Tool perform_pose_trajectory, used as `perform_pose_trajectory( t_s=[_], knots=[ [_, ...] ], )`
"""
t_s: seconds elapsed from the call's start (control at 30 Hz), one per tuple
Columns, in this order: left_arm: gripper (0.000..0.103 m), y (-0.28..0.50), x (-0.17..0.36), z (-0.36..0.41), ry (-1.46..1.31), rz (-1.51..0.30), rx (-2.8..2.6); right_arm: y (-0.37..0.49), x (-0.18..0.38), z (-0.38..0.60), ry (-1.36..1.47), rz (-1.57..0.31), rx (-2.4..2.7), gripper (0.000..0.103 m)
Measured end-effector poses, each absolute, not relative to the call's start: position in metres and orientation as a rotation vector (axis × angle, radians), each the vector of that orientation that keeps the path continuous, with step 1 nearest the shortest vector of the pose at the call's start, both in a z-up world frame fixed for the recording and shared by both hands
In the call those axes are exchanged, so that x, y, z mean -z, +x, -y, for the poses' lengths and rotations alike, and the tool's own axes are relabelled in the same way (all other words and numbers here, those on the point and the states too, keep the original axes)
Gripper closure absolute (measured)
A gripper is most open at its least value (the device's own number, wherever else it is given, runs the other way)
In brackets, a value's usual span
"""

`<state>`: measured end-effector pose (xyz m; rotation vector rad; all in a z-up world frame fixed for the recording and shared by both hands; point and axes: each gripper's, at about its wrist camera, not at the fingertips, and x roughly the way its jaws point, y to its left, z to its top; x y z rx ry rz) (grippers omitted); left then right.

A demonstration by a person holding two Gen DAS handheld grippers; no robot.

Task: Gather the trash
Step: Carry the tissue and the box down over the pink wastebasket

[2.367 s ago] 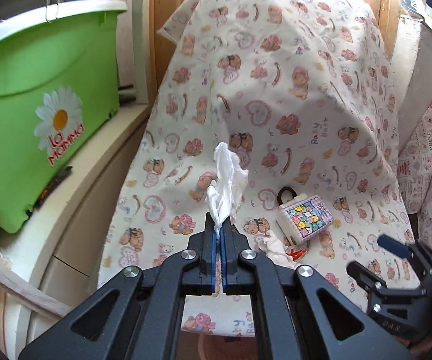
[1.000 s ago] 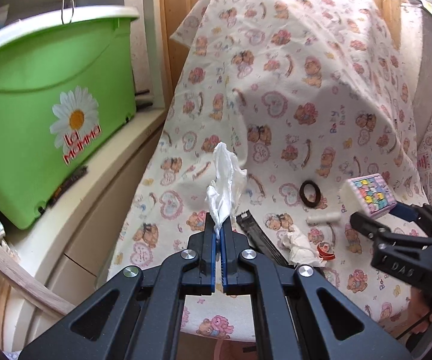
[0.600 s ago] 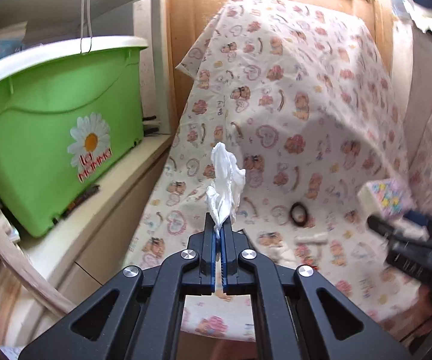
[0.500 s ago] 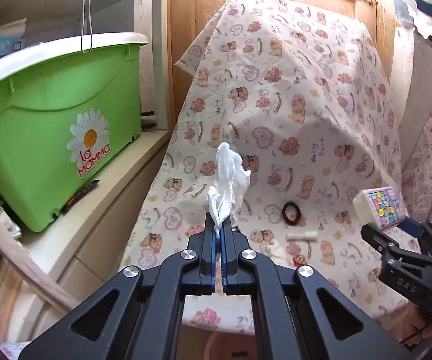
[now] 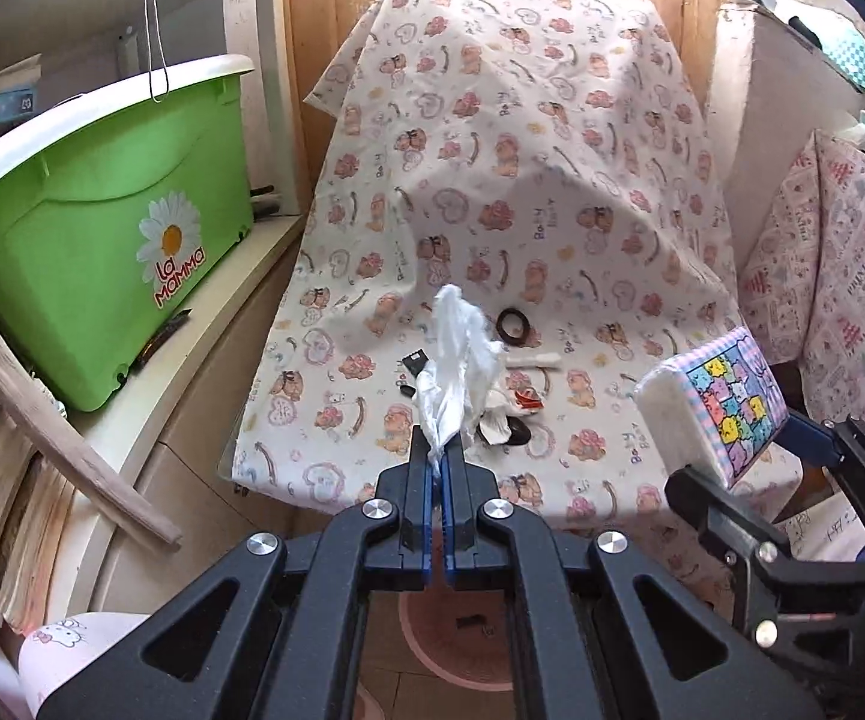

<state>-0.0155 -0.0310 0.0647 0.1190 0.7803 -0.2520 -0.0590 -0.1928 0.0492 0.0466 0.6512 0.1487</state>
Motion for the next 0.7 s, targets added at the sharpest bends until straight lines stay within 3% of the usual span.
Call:
perform_pose_trajectory(
  t_s=[0.27,0.7],
  knots=[
    [0.101,-0.011,-0.017,0.032,0.178,-0.829,0.133,-0.072,-0.027,0.176,0.031,-0.717,-0.188,0.029],
    [0.101,0.006,0.048,0.022,0.089,-1.099,0.183,-0.066,0.036,0.165,-0.009,-0.918,-0.200,0.029]
  ],
)
